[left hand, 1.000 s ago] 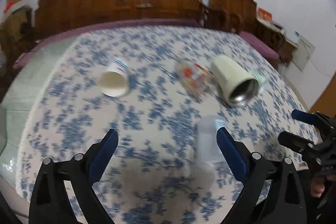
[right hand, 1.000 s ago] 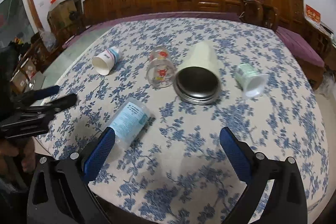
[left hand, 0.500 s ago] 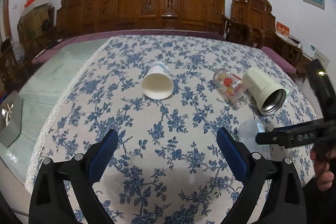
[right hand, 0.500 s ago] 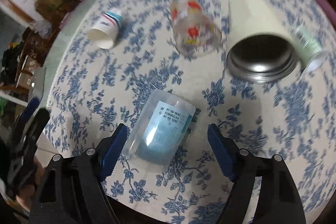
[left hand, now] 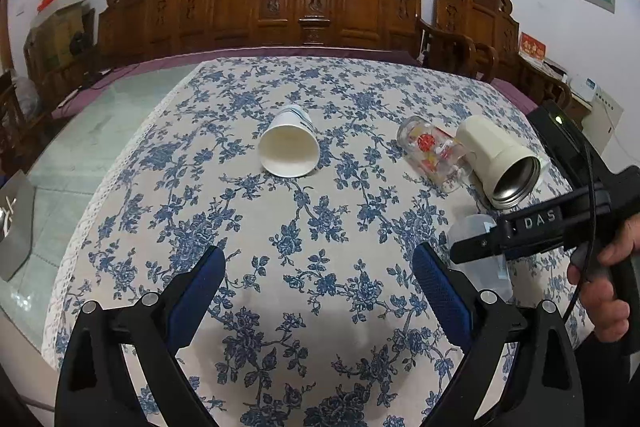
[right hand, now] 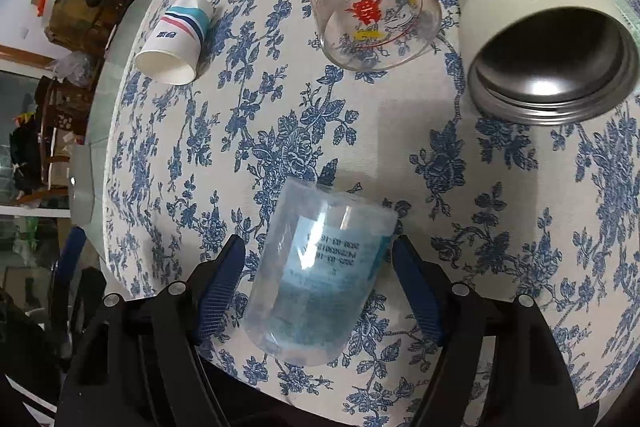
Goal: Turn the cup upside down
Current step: 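Grasp the clear plastic cup with the right gripper and rotate it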
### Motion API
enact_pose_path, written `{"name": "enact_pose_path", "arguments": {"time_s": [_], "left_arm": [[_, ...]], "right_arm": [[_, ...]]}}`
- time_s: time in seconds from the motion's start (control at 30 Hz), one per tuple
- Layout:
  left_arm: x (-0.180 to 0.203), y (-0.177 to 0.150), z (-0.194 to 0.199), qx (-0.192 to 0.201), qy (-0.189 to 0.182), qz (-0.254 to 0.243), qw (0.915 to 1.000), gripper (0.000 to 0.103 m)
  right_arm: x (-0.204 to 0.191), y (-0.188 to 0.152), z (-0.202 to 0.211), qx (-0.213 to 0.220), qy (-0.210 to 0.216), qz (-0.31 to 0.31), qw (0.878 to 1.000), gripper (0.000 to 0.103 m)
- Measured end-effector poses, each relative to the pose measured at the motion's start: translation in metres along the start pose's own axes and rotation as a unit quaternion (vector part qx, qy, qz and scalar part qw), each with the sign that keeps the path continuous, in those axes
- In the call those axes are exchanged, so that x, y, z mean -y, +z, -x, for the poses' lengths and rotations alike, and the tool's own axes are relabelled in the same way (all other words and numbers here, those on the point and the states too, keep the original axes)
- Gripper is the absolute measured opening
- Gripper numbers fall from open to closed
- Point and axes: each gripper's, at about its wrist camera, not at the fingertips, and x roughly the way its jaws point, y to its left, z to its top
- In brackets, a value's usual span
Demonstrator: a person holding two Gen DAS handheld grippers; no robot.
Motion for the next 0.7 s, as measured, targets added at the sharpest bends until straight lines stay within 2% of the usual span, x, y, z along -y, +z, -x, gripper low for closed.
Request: {"name": "enact_pose_path", "arguments": {"time_s": [0.03, 0.1, 0.27, 0.33, 0.47, 0.6, 0.7], "left_arm": [[0.001, 0.0, -0.001, -0.001, -0.001, 0.0, 1.0, 0.091], [0.004, -0.002, -0.003, -0.006, -0.003, -0.006, 1.0, 0.091], [0.007, -0.004, -0.006, -0.01, -0.004, -0.012, 0.9999, 0.091], [0.008, -0.004, -0.007, -0.011, -0.002, -0.014, 0.9998, 0.091], [0.008, -0.004, -0.008, -0.012, -0.002, -0.015, 0.9998, 0.091], [0.011, -0.005, -0.009, -0.014, -0.002, -0.019, 0.9997, 0.091], [0.013, -0.005, -0.01, -0.015, -0.002, -0.023, 0.9996, 0.091]], "right_arm": [[0.0, 0.001, -0.001, -0.002, 0.0, 0.0, 1.0, 0.077], [0.001, 0.003, -0.004, -0.006, 0.0, -0.001, 1.0, 0.065], [0.002, -0.001, -0.001, 0.007, 0.012, 0.013, 1.0, 0.062], [0.002, -0.005, 0.007, 0.038, 0.018, 0.026, 0.999, 0.061], [0.001, -0.01, 0.02, 0.1, 0.002, 0.059, 0.993, 0.06], [-0.002, -0.018, 0.031, 0.173, -0.038, 0.094, 0.98, 0.059], [0.001, -0.018, 0.034, 0.205, -0.064, 0.1, 0.971, 0.059]]}}
